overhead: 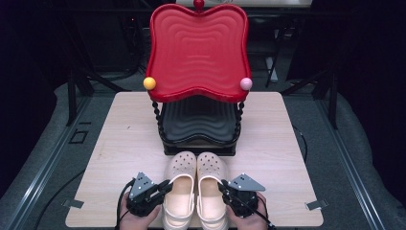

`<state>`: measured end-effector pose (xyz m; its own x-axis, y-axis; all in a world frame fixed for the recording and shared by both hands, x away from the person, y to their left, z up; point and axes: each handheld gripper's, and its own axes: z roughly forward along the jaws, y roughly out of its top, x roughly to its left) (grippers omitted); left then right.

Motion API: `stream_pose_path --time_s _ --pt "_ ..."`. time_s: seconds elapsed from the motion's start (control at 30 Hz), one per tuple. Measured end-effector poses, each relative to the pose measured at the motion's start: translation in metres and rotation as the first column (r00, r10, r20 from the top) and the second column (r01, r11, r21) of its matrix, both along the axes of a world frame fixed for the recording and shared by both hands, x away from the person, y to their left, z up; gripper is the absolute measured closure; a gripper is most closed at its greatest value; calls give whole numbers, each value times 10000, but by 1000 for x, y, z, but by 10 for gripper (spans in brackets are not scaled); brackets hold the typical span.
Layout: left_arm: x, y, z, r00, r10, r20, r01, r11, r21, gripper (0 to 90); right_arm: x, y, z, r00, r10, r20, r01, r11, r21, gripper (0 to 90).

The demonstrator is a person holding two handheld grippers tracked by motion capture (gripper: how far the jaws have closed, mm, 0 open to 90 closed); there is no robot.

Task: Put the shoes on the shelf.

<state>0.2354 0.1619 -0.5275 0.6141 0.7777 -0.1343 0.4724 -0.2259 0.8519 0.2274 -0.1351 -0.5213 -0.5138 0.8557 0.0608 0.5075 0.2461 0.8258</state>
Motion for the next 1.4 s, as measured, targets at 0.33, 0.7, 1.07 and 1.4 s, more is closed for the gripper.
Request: stream_pose_path --time_s 0.33,0.7,1.07,1.4 --pt "-7 2 16 9992 -122 382 132 9996 -248 815 -8 1 13 9992 167 376 -179 9994 296 826" --pt "-12 8 -1 9980 500 376 -498 9987 -62 797 -5 -2 2 9984 -181 544 222 9968 -765 815" --pt "-8 0 -9 9998 139 148 -145 9990 426 752 -2 1 -7 9999 115 -26 -117 9953 -957 767" --pt "10 -18 1 9987 -62 515 1 9930 1178 664 12 11 -2 9969 587 525 -490 9841 -1705 687"
